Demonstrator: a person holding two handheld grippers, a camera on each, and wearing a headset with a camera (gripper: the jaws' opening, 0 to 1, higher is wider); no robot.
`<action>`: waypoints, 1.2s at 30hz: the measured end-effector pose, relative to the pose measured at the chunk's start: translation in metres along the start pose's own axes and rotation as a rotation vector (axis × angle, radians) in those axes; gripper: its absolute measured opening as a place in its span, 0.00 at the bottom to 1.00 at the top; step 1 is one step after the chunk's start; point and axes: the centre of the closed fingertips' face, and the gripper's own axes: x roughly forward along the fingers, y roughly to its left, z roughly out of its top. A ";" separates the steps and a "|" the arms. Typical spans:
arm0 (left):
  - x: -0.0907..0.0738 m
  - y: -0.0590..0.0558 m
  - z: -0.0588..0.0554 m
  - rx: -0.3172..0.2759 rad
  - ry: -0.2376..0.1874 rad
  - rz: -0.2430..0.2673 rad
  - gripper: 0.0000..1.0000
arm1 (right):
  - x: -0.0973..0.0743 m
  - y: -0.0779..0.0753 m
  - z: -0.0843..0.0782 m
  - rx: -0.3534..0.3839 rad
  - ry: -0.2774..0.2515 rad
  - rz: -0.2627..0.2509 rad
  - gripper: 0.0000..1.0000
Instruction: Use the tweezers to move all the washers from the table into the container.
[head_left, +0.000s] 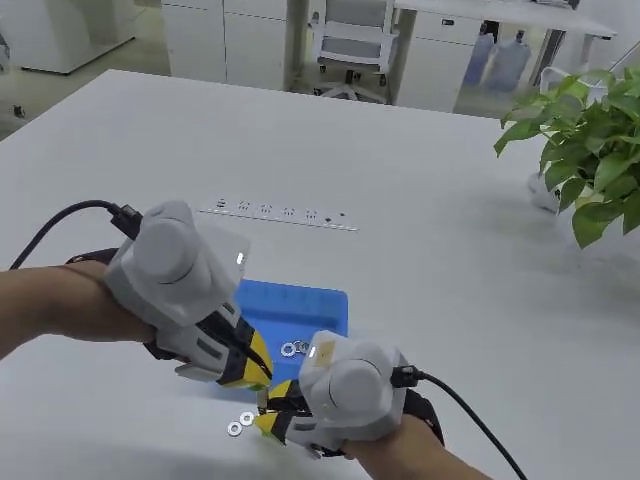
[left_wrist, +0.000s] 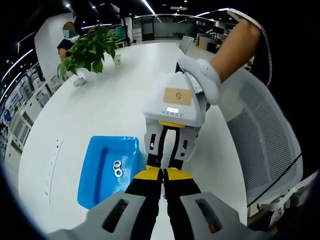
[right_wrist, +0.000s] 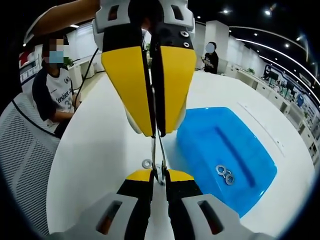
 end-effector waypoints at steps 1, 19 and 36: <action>0.000 0.000 0.000 -0.001 -0.001 -0.002 0.06 | 0.001 0.000 0.000 0.000 -0.002 0.002 0.11; -0.002 0.002 -0.006 -0.012 0.005 0.002 0.06 | 0.002 0.002 -0.003 0.011 0.020 0.006 0.09; -0.022 0.005 0.012 -0.014 -0.028 0.005 0.06 | -0.018 -0.005 0.018 -0.009 -0.003 -0.031 0.09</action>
